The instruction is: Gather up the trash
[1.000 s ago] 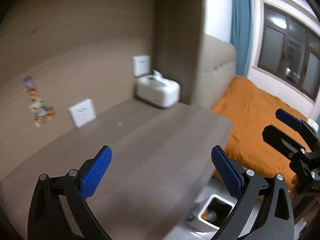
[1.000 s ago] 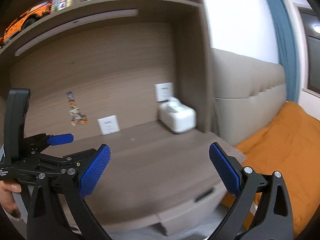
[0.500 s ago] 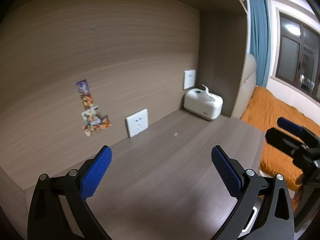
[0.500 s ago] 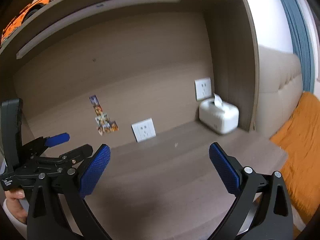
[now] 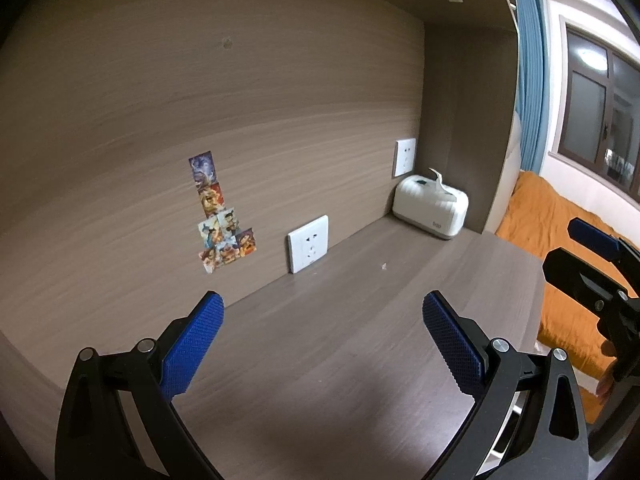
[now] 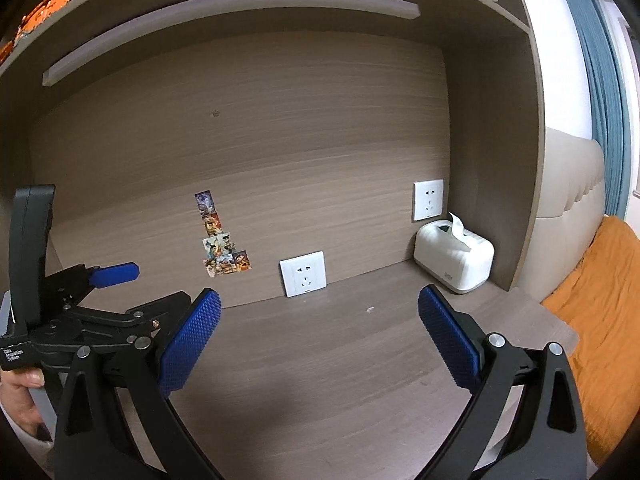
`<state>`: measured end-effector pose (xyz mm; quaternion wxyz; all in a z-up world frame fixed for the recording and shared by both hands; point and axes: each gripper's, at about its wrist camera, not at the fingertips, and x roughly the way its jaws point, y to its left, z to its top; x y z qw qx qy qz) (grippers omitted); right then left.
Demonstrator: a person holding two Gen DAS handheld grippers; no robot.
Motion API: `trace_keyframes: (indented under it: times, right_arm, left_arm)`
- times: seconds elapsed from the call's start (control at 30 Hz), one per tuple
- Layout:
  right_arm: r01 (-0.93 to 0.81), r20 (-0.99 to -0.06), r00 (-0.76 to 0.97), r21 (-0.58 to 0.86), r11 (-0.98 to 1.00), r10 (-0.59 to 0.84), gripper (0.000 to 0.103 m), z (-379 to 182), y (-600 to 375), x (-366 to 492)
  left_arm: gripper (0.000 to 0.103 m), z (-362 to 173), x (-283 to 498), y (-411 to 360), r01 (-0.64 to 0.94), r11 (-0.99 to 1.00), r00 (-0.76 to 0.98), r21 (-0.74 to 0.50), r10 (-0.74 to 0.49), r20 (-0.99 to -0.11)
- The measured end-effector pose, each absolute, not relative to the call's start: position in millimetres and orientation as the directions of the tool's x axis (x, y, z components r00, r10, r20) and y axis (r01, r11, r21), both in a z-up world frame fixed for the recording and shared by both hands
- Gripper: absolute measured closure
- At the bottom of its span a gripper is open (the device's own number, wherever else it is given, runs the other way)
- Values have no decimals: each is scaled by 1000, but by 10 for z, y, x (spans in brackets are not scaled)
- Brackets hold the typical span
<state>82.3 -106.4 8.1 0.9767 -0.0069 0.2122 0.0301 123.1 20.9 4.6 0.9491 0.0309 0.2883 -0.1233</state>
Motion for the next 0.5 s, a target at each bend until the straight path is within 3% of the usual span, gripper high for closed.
trace_keyframes:
  times: [0.5]
  right_arm:
    - [-33, -417, 909, -22, 999, 21, 5, 55, -991, 910]
  left_arm:
    - [5, 36, 1300, 310, 262, 965, 801, -9, -223, -556]
